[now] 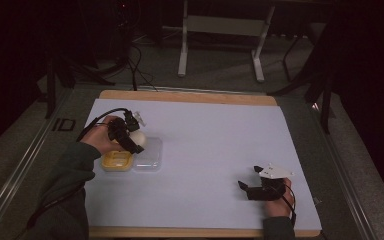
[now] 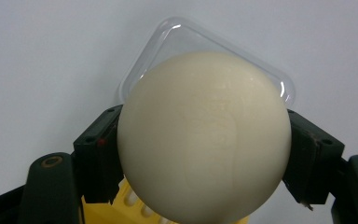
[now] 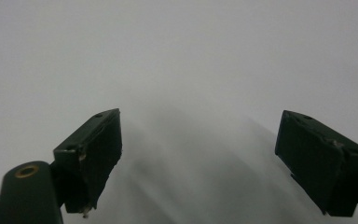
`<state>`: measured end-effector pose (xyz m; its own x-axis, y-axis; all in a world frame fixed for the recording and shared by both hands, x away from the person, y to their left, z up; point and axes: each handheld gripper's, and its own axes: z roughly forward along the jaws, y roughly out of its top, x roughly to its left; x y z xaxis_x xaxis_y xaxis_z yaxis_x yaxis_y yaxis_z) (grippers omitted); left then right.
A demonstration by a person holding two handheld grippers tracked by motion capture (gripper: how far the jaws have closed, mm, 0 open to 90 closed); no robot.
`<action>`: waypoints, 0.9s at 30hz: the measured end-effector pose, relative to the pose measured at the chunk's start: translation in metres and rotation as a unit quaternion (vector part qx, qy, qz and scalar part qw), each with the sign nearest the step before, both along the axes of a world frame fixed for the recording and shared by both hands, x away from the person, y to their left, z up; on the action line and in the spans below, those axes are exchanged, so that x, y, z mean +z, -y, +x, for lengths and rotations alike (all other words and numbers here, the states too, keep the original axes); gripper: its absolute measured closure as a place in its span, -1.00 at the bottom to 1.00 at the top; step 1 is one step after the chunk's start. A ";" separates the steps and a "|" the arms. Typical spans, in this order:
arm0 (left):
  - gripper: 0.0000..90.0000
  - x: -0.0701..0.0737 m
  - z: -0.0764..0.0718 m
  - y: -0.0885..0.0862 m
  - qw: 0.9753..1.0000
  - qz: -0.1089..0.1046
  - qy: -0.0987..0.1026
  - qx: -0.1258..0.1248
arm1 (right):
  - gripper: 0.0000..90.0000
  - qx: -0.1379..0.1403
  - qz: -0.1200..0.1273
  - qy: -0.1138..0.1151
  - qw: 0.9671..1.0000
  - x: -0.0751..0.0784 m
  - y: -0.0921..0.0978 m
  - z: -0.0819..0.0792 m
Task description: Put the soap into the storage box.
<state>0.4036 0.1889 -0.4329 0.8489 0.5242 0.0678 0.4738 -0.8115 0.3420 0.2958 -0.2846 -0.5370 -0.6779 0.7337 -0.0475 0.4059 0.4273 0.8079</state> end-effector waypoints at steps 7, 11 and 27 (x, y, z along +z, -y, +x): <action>-0.43 0.000 0.001 -0.009 1.000 -0.001 -0.004 0.012 | -0.68 0.000 0.000 0.000 1.000 0.000 0.000 0.000; -0.43 -0.001 0.002 -0.013 1.000 0.001 -0.008 0.016 | -0.68 0.000 0.000 0.000 1.000 0.000 0.000 0.000; -0.43 -0.007 0.003 -0.032 0.999 0.008 -0.023 0.036 | -0.68 0.000 0.000 -0.001 1.000 0.000 0.000 0.000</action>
<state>0.4070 0.2212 -0.4394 0.8113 0.5833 0.0386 0.5462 -0.7799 0.3058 0.2959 -0.2844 -0.5371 -0.6775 0.7341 -0.0467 0.4076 0.4275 0.8069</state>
